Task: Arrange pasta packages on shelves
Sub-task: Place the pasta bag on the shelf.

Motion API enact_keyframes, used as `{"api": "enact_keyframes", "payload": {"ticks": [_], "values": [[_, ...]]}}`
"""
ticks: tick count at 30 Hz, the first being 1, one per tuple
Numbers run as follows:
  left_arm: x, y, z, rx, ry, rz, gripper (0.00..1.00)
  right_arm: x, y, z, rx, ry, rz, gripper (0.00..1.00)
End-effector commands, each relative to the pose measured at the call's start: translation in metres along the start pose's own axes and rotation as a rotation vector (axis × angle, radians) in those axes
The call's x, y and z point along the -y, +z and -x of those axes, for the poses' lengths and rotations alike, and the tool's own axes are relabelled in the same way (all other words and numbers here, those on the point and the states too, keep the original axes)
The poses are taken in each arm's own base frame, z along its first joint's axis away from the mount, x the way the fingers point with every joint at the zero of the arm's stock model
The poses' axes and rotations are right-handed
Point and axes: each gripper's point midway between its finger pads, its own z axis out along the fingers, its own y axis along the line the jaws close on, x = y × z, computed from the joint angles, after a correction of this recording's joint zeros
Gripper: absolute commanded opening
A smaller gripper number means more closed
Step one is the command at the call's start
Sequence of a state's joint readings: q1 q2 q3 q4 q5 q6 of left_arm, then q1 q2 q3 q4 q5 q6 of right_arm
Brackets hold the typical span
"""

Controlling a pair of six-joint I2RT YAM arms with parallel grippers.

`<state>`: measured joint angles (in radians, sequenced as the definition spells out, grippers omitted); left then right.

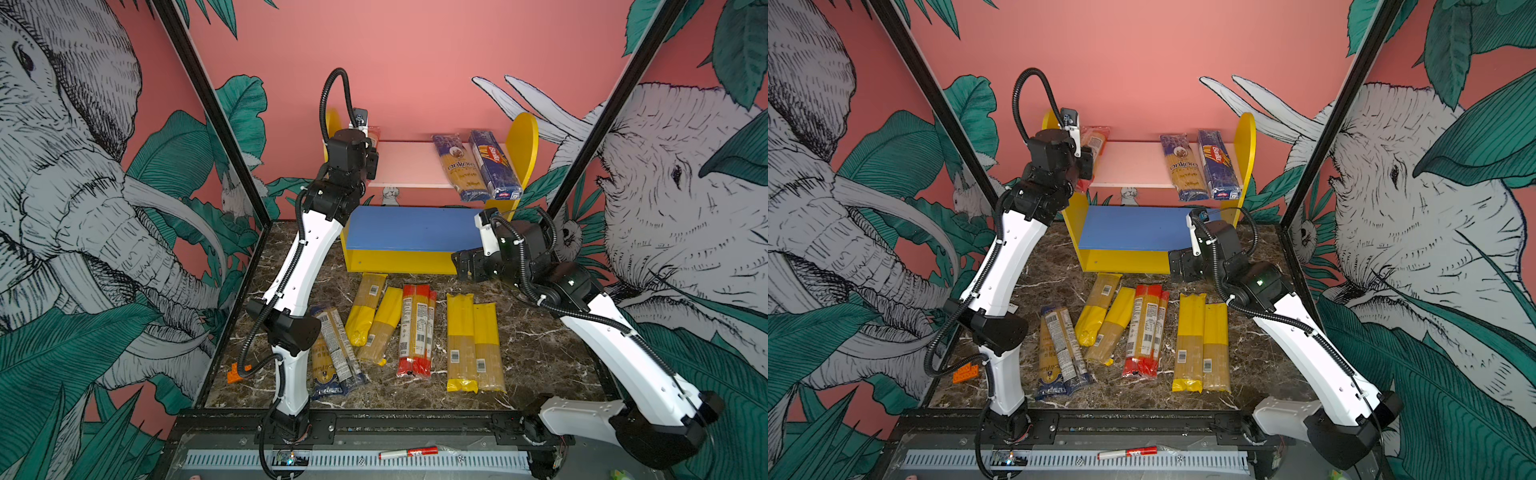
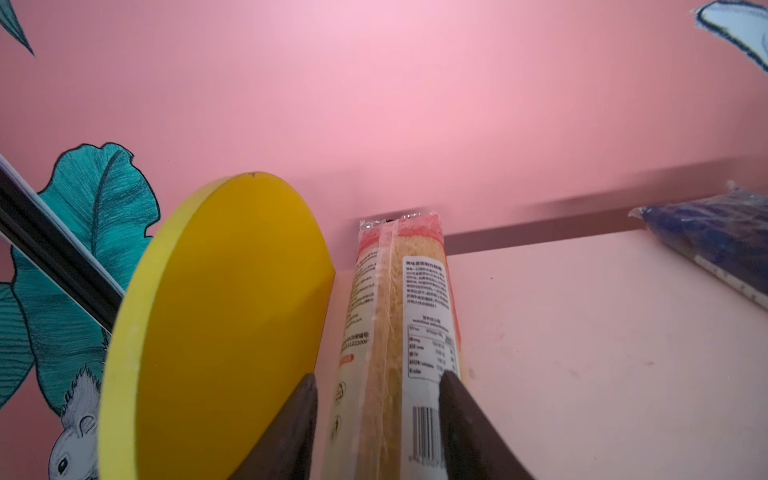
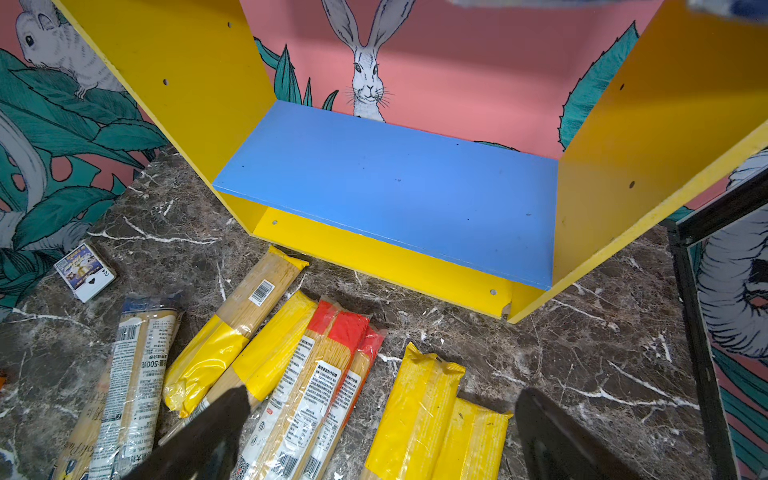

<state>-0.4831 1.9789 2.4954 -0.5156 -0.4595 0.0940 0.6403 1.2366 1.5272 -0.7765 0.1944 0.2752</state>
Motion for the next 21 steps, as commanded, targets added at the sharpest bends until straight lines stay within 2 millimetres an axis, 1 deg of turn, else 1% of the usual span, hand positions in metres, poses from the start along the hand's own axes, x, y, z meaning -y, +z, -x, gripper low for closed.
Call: {"api": "enact_keyframes", "payload": {"ticks": [1, 4, 6, 8, 12, 17, 19, 21], "values": [[-0.011, -0.013, 0.027, 0.073, -0.049, -0.003, 0.49, 0.007, -0.007, 0.006, 0.03, -0.007, -0.017, 0.99], [-0.006, -0.018, 0.027, 0.068, -0.058, -0.041, 0.49, 0.008, -0.007, 0.007, 0.03, -0.005, -0.016, 0.99], [-0.008, -0.023, 0.029, 0.067, -0.071, -0.045, 0.49, 0.007, -0.005, 0.006, 0.025, -0.003, -0.012, 0.99], [-0.013, -0.031, 0.031, 0.069, -0.09, -0.043, 0.49, 0.005, -0.004, 0.005, 0.016, -0.002, -0.004, 0.99], [-0.022, -0.057, 0.035, 0.091, -0.136, -0.063, 0.52, 0.002, 0.0, 0.001, -0.004, 0.007, 0.012, 0.99], [-0.03, -0.085, 0.025, 0.075, -0.178, -0.093, 0.59, 0.002, 0.001, -0.004, -0.022, 0.014, 0.009, 0.99], [-0.033, -0.096, 0.016, 0.05, -0.187, -0.101, 0.62, 0.004, 0.002, -0.008, -0.031, 0.019, 0.0, 0.99], [-0.034, -0.107, 0.005, 0.027, -0.2, -0.112, 0.68, 0.005, 0.003, -0.013, -0.043, 0.027, -0.004, 0.99]]}}
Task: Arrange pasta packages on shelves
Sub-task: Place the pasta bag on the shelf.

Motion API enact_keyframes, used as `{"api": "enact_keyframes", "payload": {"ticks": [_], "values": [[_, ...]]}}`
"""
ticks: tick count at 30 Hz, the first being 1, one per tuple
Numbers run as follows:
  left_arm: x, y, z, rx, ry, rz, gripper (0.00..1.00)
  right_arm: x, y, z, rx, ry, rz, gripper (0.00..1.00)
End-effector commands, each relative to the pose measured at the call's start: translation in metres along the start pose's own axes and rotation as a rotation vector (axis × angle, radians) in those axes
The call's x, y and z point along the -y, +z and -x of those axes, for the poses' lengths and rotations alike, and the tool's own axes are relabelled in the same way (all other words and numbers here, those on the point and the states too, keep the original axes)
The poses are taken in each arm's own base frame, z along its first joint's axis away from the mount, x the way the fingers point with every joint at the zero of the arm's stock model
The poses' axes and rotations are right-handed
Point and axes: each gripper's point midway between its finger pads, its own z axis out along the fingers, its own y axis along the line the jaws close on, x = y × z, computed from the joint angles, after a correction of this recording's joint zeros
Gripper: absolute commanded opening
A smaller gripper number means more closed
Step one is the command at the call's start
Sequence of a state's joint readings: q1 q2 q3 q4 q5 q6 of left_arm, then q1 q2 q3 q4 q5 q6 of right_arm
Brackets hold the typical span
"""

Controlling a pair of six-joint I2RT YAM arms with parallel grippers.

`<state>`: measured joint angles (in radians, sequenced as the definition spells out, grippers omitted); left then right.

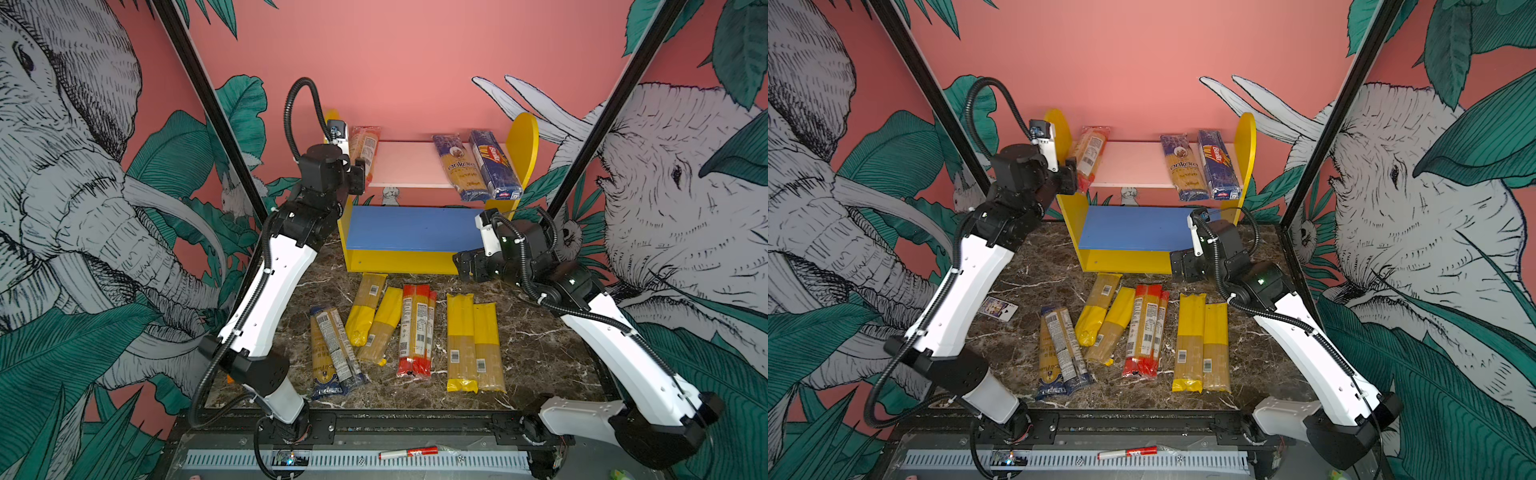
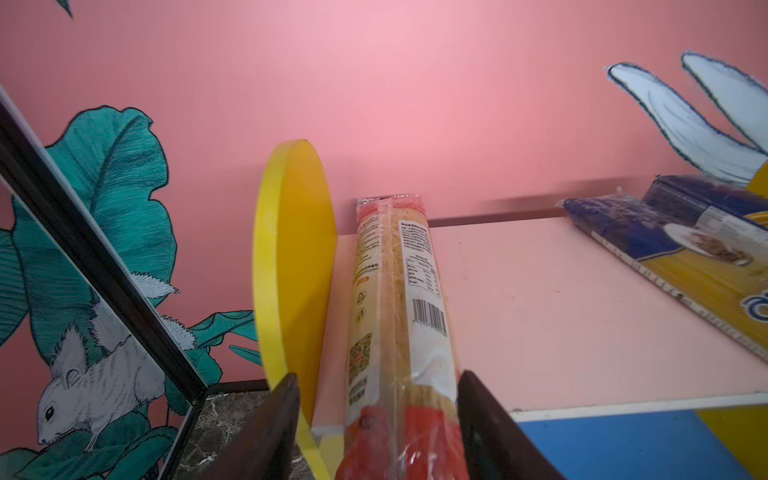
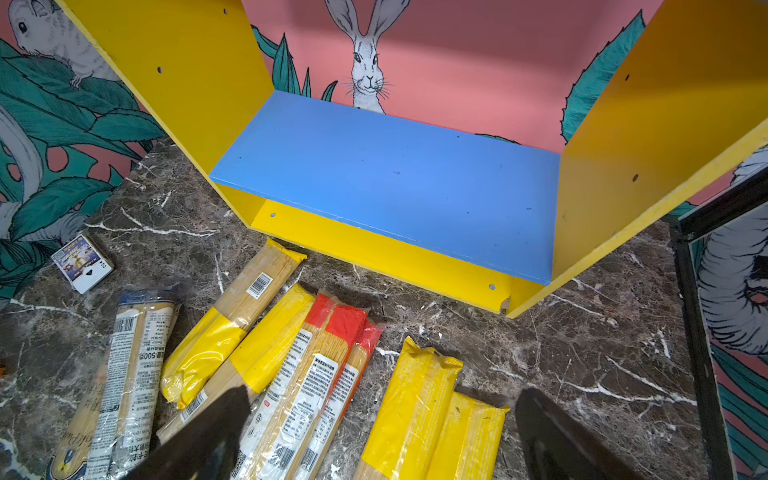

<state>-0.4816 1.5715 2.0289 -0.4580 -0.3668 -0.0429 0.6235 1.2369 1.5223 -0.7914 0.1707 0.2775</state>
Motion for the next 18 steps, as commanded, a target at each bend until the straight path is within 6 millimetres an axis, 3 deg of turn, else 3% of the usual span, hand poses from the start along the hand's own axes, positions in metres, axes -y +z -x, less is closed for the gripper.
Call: {"api": "enact_keyframes", "payload": {"ticks": [1, 8, 15, 18], "values": [[-0.005, -0.028, 0.0, 0.014, -0.069, -0.029, 0.7, 0.003, 0.002, -0.01, -0.024, 0.025, -0.01, 0.99], [-0.016, -0.066, -0.054, -0.077, -0.114, -0.031, 0.78, 0.006, 0.001, -0.028, -0.046, 0.066, -0.011, 0.99], [-0.019, -0.09, -0.13, -0.223, -0.145, -0.035, 0.79, 0.003, 0.009, -0.056, -0.096, 0.109, 0.012, 0.99], [-0.017, -0.097, -0.164, -0.288, -0.159, -0.046, 0.79, 0.002, 0.024, -0.086, -0.168, 0.117, 0.012, 0.99]]}}
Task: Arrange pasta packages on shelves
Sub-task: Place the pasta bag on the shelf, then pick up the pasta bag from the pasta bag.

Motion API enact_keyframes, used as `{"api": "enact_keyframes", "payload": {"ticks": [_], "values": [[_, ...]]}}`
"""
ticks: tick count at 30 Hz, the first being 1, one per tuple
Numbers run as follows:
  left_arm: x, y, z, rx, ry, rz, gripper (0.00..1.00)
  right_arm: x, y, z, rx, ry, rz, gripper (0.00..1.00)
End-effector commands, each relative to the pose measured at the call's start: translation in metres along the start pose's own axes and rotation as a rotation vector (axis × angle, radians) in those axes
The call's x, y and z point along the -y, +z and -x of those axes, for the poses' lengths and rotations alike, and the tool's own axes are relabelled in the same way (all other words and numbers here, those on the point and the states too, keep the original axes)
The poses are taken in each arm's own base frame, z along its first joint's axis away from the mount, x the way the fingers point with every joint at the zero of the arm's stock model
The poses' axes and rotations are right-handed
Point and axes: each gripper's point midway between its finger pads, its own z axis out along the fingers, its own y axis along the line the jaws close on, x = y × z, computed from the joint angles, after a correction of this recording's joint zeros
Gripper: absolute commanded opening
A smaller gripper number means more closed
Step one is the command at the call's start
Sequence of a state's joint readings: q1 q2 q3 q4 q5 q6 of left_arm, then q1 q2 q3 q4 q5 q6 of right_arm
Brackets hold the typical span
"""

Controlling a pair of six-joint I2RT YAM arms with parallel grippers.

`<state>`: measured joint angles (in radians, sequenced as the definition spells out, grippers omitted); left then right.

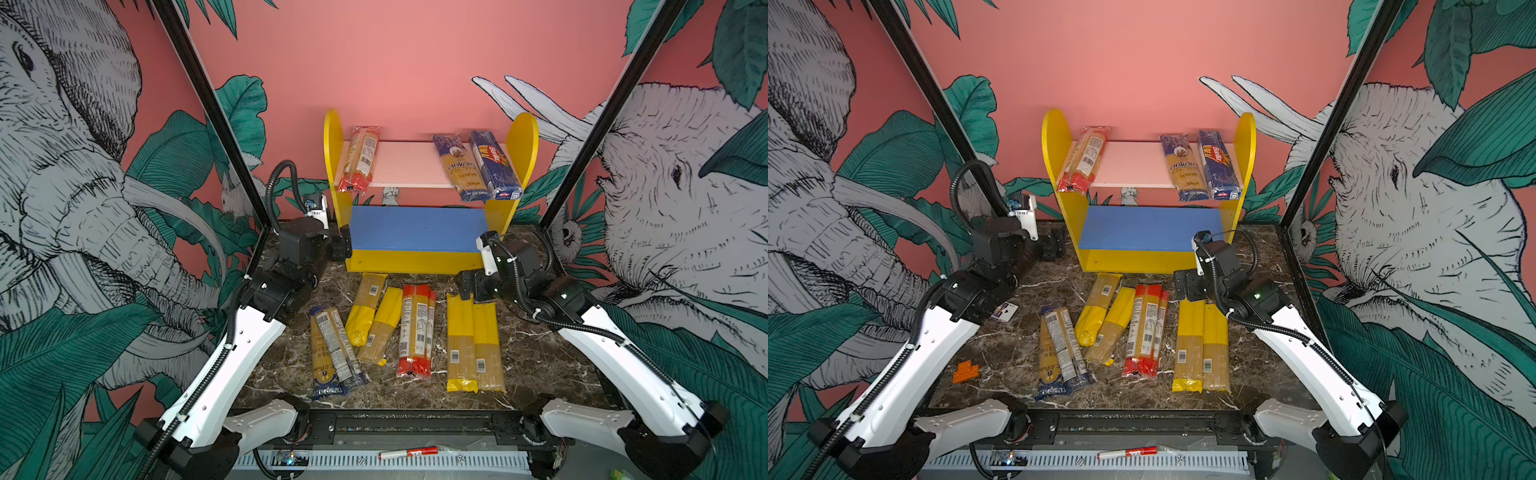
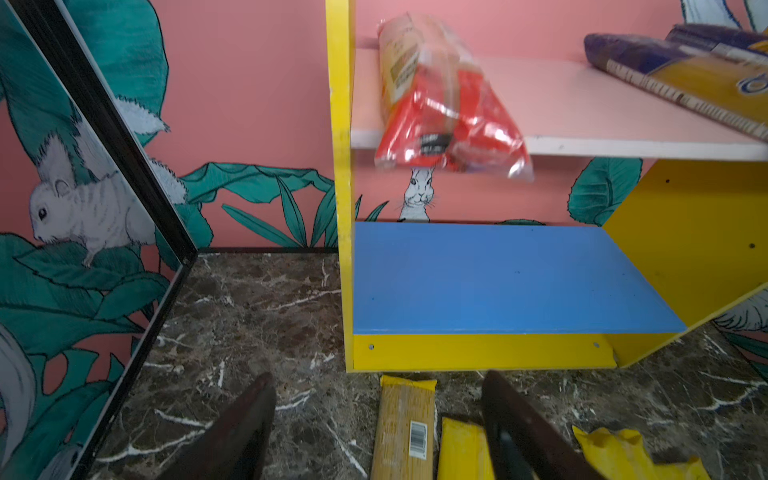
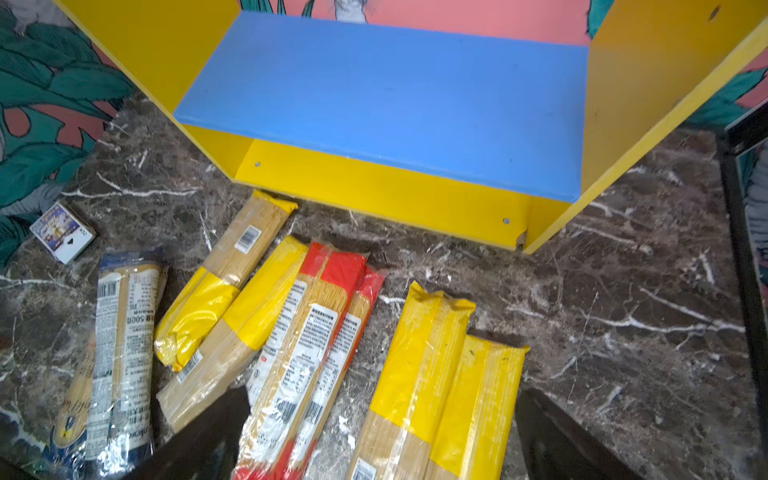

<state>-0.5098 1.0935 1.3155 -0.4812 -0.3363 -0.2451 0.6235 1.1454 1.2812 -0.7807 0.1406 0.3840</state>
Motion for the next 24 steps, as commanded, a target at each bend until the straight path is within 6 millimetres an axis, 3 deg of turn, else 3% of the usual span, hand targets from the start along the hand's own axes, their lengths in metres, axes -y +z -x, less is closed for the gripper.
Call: {"api": "enact_keyframes", "payload": {"ticks": [1, 7, 13, 21, 24], "values": [[0.001, -0.005, -0.033, -0.065, -0.055, -0.023, 0.79, -0.005, 0.014, -0.02, -0.052, 0.038, 0.023, 0.99], [0.001, -0.006, -0.091, -0.171, -0.052, -0.021, 0.81, -0.016, 0.038, -0.06, -0.138, 0.056, 0.063, 0.99], [0.004, -0.006, -0.141, -0.267, -0.043, -0.024, 0.81, -0.025, 0.051, -0.089, -0.182, 0.088, 0.097, 0.99], [0.008, -0.004, -0.185, -0.356, -0.055, -0.04, 0.81, -0.052, 0.073, -0.119, -0.259, 0.116, 0.178, 0.98], [0.015, -0.002, -0.202, -0.396, -0.066, -0.067, 0.81, -0.05, 0.074, -0.12, -0.26, 0.106, 0.158, 0.99]]}}
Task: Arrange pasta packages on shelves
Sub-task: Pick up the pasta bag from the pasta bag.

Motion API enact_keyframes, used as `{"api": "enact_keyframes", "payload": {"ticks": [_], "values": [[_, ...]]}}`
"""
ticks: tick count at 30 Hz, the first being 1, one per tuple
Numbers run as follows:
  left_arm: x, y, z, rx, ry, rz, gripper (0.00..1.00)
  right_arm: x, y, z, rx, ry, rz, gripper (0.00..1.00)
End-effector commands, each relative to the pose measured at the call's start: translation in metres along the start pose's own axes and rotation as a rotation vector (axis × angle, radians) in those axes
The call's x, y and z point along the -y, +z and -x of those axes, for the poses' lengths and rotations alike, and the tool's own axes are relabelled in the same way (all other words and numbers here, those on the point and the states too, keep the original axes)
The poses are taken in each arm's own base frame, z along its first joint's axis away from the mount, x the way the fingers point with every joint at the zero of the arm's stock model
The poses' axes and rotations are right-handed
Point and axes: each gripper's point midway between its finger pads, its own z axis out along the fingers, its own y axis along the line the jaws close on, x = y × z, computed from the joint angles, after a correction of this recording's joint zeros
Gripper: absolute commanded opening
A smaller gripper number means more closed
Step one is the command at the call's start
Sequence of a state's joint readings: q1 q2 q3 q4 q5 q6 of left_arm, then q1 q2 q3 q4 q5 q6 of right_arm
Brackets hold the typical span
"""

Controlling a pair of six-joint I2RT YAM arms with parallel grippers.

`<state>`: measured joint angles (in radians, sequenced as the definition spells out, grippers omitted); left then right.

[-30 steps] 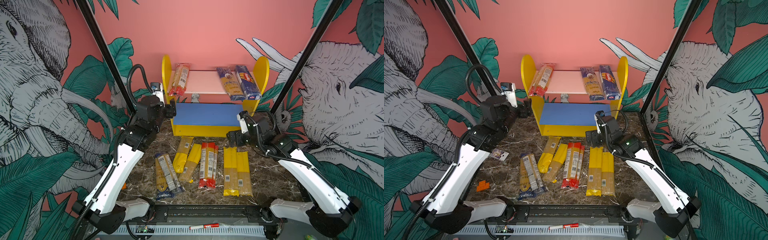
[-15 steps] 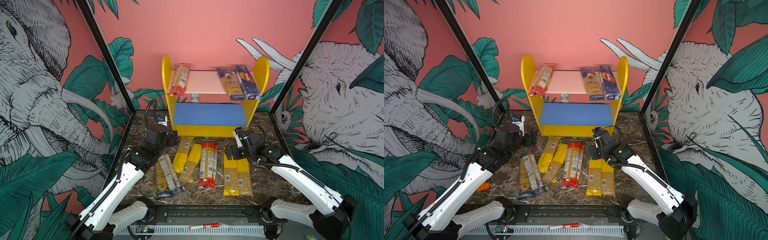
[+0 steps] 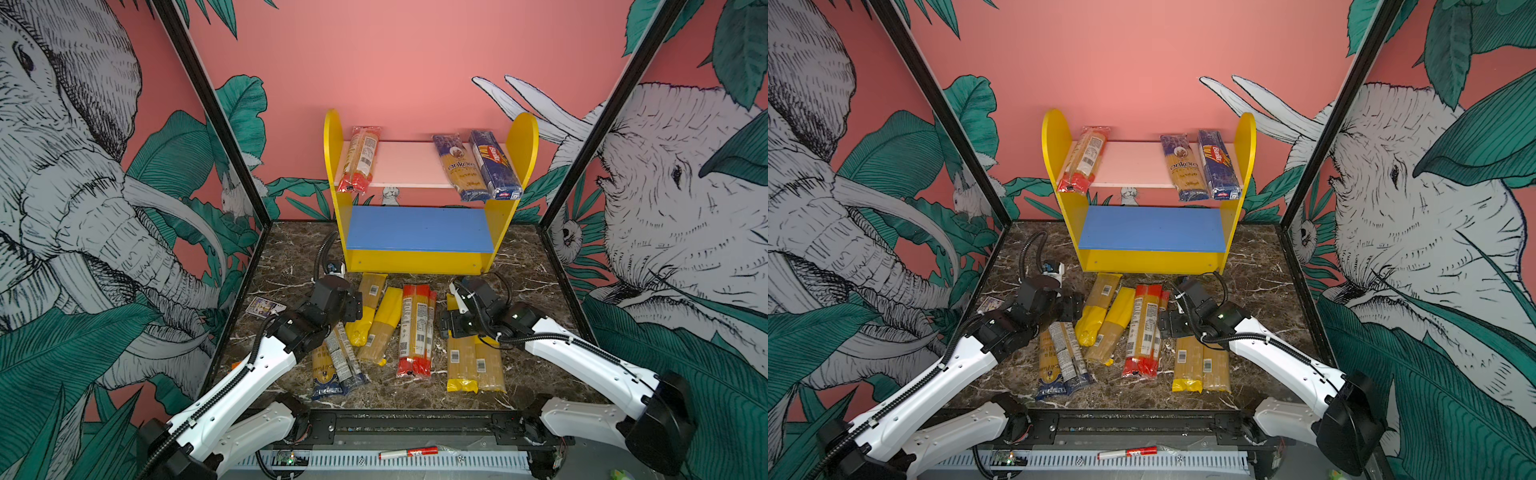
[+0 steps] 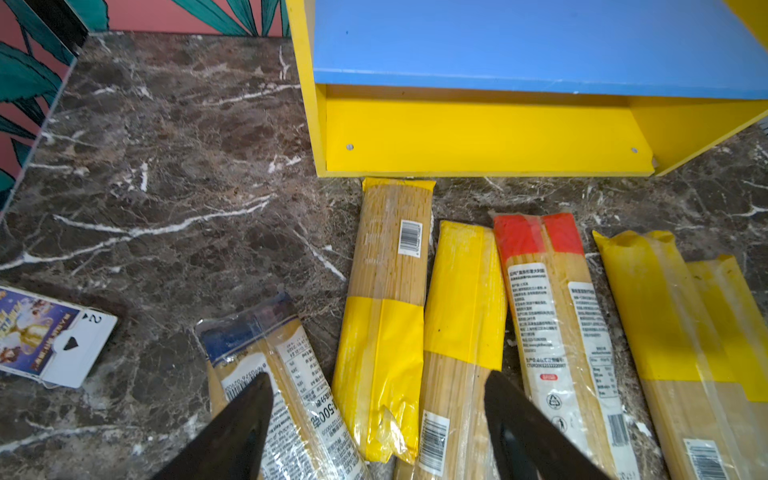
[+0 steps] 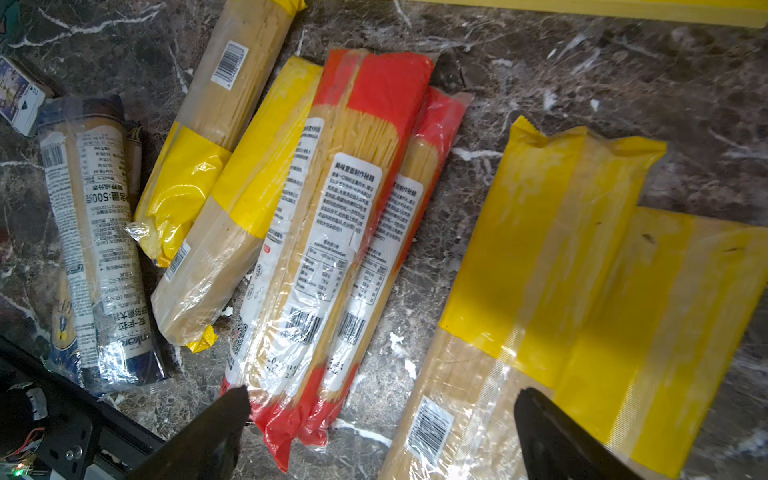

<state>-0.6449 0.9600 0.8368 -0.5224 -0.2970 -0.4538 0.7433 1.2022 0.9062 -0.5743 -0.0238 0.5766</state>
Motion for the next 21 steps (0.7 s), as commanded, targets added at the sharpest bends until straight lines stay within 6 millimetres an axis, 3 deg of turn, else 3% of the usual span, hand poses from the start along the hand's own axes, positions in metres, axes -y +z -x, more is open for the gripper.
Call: {"api": "enact_keyframes", "payload": {"ticks": [1, 8, 21], "values": [[0.008, 0.004, -0.017, -0.04, -0.037, -0.039, 0.81, -0.003, -0.003, 0.01, 0.043, 0.018, 0.003, 0.99], [0.035, 0.017, -0.05, -0.118, 0.004, -0.075, 0.84, 0.016, -0.025, 0.017, 0.079, -0.044, -0.103, 0.99], [0.114, 0.042, -0.107, -0.258, 0.082, -0.192, 0.88, 0.053, -0.037, -0.003, 0.081, -0.004, -0.196, 0.99]]}}
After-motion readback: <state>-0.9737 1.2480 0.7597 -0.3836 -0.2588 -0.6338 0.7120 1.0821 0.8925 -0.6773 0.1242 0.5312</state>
